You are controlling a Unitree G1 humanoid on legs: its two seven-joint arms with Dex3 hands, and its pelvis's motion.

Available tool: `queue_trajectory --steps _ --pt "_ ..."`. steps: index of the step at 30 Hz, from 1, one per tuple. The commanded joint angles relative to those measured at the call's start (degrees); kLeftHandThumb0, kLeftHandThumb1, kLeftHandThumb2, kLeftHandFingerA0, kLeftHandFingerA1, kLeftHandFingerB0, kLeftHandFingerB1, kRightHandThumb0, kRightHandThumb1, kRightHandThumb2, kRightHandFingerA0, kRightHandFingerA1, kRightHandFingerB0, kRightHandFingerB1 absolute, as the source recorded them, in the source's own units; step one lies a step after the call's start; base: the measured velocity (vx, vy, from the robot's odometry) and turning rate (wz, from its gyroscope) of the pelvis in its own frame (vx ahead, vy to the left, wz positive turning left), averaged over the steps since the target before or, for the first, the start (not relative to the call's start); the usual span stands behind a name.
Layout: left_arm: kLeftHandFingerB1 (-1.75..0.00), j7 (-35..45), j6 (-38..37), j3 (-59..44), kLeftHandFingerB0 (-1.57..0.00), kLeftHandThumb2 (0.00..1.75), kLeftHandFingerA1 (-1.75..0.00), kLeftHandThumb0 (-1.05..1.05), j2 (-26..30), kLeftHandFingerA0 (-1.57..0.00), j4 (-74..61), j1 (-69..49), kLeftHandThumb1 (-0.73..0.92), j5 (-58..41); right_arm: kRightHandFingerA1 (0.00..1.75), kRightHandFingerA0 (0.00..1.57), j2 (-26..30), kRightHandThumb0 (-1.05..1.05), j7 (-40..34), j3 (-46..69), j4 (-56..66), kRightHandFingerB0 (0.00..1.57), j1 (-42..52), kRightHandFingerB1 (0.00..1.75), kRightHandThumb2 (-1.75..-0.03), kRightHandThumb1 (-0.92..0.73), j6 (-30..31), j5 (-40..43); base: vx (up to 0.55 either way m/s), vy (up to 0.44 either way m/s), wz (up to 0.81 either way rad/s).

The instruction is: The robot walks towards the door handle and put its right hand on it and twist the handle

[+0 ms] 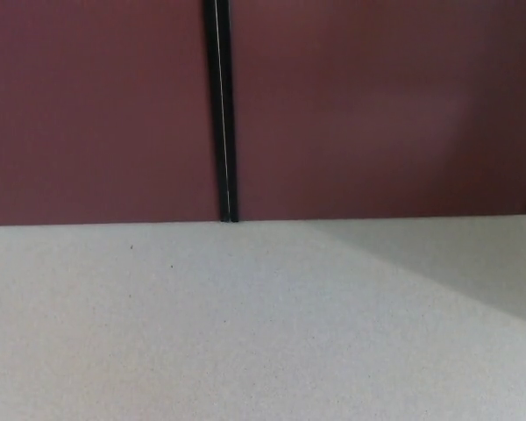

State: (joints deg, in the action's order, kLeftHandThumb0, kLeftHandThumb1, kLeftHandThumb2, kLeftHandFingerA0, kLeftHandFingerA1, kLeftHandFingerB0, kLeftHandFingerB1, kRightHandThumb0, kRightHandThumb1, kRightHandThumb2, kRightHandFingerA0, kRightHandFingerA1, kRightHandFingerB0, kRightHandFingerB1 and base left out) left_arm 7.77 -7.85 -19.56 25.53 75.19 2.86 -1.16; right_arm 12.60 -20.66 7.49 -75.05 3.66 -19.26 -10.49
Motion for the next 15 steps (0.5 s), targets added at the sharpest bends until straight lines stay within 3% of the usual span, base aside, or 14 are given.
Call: queue_trajectory --steps 1,7,8,15 --pt "-0.4 0.2 -0.5 0.6 -0.47 0.57 -0.45 -0.19 0.7 -0.59 0.4 0.0 0.58 -0.1 0.49 0.61 -0.4 -0.15 -0.4 -0.2 -0.4 0.52 -0.5 0.43 -0.57 -0.58 -0.3 0.6 0.0 0.0 0.0" --pt "-0.4 0.8 -0.4 0.6 -0.48 0.58 -0.46 -0.19 1.0 -0.63 0.3 -0.2 0.58 -0.3 0.49 0.61 -0.6 -0.16 -0.3 -0.4 -0.5 0.52 -0.4 0.44 -0.56 -0.58 -0.5 0.5 0.0 0.0 0.0" --pt "-0.41 0.7 -0.4 1.0 -0.49 0.57 -0.46 -0.19 0.9 -0.64 0.3 0.2 0.58 0.0 0.47 0.64 -1.5 -0.34 0.3 -0.4 -1.8 0.53 -3.3 0.4 -0.58 -0.59 2.5 0.4 0.24 -0.073 -0.37" --pt "-0.41 0.0 -1.6 5.5 -0.49 0.57 -0.46 -0.2 1.4 -0.66 0.4 0.4 0.58 2.7 0.48 0.64 -1.8 -0.34 0.4 -0.4 -2.1 0.54 -4.4 0.4 -0.58 -0.59 3.1 0.4 0.02 -0.037 0.08"
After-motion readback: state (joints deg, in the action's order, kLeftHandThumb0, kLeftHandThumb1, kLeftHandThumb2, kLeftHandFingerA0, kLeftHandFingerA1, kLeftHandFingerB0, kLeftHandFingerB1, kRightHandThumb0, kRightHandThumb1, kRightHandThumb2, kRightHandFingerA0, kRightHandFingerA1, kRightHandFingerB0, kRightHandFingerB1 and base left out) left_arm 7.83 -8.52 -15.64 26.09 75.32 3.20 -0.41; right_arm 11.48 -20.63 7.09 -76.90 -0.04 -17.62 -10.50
